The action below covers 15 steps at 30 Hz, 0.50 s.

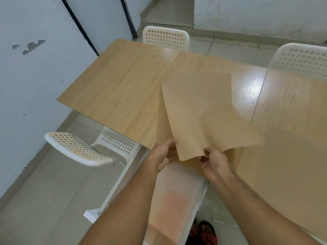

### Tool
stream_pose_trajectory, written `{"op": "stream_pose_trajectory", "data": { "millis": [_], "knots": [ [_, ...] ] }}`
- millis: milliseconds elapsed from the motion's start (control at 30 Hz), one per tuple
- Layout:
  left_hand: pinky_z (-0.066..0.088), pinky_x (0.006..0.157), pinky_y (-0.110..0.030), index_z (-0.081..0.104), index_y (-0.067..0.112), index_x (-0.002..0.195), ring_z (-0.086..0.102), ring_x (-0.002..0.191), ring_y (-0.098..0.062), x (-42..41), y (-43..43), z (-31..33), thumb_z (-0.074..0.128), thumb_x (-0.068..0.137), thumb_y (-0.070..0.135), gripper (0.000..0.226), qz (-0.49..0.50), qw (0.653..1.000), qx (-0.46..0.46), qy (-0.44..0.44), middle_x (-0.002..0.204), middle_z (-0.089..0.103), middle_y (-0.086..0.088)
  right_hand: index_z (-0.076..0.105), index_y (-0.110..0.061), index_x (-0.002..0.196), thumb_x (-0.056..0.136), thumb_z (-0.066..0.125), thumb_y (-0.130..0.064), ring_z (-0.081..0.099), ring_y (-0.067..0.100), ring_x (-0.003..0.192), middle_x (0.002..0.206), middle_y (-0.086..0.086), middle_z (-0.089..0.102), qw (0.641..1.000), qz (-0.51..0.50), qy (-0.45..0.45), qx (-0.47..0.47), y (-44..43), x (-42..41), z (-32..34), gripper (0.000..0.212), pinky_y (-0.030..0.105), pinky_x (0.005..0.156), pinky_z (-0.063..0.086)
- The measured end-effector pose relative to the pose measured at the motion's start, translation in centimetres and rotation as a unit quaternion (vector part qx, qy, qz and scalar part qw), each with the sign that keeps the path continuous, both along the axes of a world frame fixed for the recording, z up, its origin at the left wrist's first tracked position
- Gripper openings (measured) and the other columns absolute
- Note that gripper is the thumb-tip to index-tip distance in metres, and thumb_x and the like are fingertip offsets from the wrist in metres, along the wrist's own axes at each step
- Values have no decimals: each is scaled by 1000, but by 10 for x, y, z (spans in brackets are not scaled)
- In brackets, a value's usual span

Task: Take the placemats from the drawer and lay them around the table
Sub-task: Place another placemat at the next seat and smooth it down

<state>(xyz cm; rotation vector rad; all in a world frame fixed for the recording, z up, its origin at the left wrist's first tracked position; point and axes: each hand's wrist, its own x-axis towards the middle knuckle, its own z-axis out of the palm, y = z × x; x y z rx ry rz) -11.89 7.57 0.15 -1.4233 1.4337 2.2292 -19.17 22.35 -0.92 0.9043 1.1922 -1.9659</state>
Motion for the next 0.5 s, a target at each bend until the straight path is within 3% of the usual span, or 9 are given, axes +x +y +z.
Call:
{"op": "stream_pose_trajectory", "data": {
  "millis": [33,133,267,400,500],
  "knots": [
    [40,62,-31,67,17,100,63,59,-12,-5,-7,2,63,95,30,15,25,999,24,27,80,73,0,54,-6,84,93,47,3,51,17,56,77,9,58,1000,12,-3,6,6,-2,0,15,19,36,37],
    [38,64,-31,61,32,113,70,80,-15,-19,-32,8,57,98,42,19,73,995,34,65,115,73,-7,54,-8,82,91,46,0,47,14,47,63,7,54,998,57,-20,-3,22,2,0,15,20,37,37],
    [47,67,-31,58,28,127,73,84,-16,-28,-48,8,63,93,48,39,73,996,14,38,103,73,-3,60,-5,98,92,47,0,62,21,55,79,12,67,995,95,-18,-39,37,8,-2,16,28,44,50],
    [55,71,-37,58,20,129,67,105,-22,-30,-58,-4,65,94,42,42,125,992,14,21,119,70,-8,66,-6,117,95,46,0,69,26,81,102,13,73,994,77,-15,-80,46,2,-2,31,37,59,60],
    [57,78,-39,58,13,135,68,107,-25,-30,-63,-13,67,95,33,45,162,986,18,37,122,70,-11,70,-6,117,94,46,1,65,30,103,116,13,72,990,102,-5,-99,56,-4,2,34,38,70,60]
  ]
}}
